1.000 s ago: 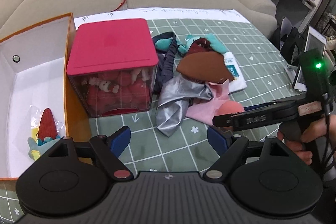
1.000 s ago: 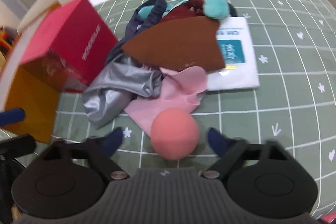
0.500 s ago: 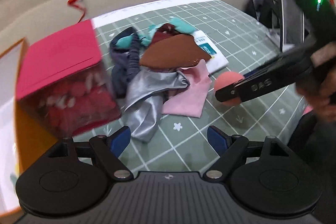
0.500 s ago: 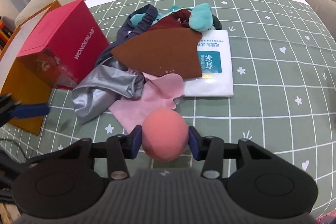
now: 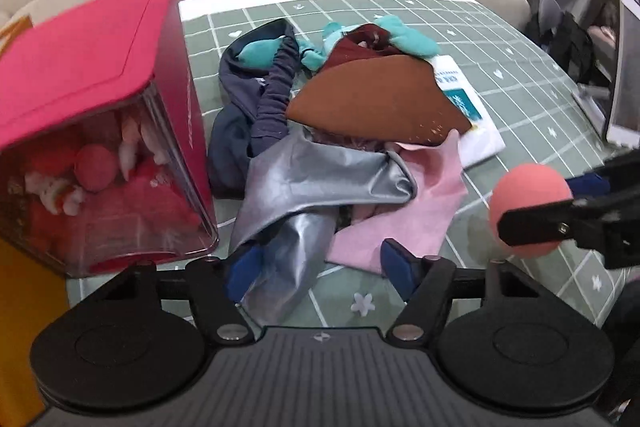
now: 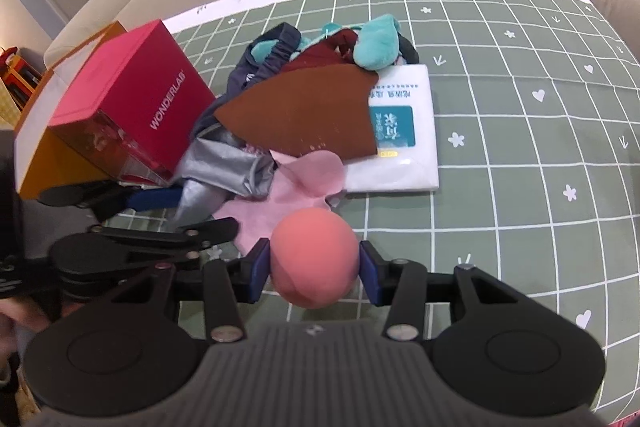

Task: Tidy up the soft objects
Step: 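Grasp the silver fabric with the left tool while the right holds the ball, then carry the foam ball and silver fabric over the white box with both tools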

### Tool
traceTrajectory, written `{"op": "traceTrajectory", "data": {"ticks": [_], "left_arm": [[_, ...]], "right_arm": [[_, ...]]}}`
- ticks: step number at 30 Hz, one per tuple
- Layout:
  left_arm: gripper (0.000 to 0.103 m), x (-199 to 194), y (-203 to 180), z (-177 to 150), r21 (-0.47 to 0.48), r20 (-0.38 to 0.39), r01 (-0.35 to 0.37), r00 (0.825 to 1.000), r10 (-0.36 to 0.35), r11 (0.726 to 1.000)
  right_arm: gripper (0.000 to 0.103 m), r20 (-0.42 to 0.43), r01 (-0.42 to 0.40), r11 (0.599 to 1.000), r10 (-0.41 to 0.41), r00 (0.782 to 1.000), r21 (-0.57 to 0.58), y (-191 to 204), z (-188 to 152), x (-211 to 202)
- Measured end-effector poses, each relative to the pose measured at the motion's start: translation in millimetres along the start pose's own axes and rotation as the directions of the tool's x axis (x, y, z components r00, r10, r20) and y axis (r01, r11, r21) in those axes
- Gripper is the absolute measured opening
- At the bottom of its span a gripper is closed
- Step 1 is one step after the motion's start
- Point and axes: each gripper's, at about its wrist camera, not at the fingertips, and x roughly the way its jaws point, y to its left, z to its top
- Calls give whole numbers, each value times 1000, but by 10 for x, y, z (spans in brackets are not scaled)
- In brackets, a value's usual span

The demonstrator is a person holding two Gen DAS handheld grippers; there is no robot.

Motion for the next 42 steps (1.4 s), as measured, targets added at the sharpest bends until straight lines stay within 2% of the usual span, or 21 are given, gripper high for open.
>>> {"op": "traceTrajectory", "data": {"ticks": [3, 5, 8, 12, 16, 27, 33, 36, 39, 42], "left_arm": [[44, -3, 1, -13, -17, 35, -8, 999, 9, 1000], [14, -16, 17, -23, -17, 50, -52, 997, 52, 999], [5, -61, 45, -38, -9, 51, -23, 998, 23, 1000], [2, -179, 26, -40, -2, 61, -7, 998, 7, 1000], [1, -288, 43, -12, -43, 76, 18, 997, -15, 999], [1, -473, 120, 29, -107, 61, 12, 998, -6, 994], [1, -761, 190, 49, -134, 94, 28, 995, -15, 991], [1, -897, 227, 90, -144, 85, 3, 996, 9, 990], [1, -1022, 351, 161, -192, 22, -83, 996, 89, 978], [1, -1262, 614, 235, -265, 39, -95, 993, 109, 959]], "right_arm": [[46, 6, -16, 1000, 16, 1000, 0, 8, 10, -22], [47, -6, -25, 1000, 25, 1000, -7, 23, 1, -10], [47, -31, -21, 1000, 21, 999, -12, 38, -23, 42], [47, -30, -22, 1000, 21, 999, -12, 47, -27, 37], [48, -26, -27, 1000, 27, 999, 4, 35, -16, 29], [48, -22, -32, 999, 32, 999, -1, 38, -22, 14], [48, -19, -33, 999, 33, 999, -1, 49, -20, -2], [48, 2, -31, 1000, 31, 1000, 0, 91, -7, -86], [48, 44, -39, 999, 38, 998, 5, 183, 40, -230], [48, 89, -86, 996, 83, 993, 33, 323, 120, -389]]}}
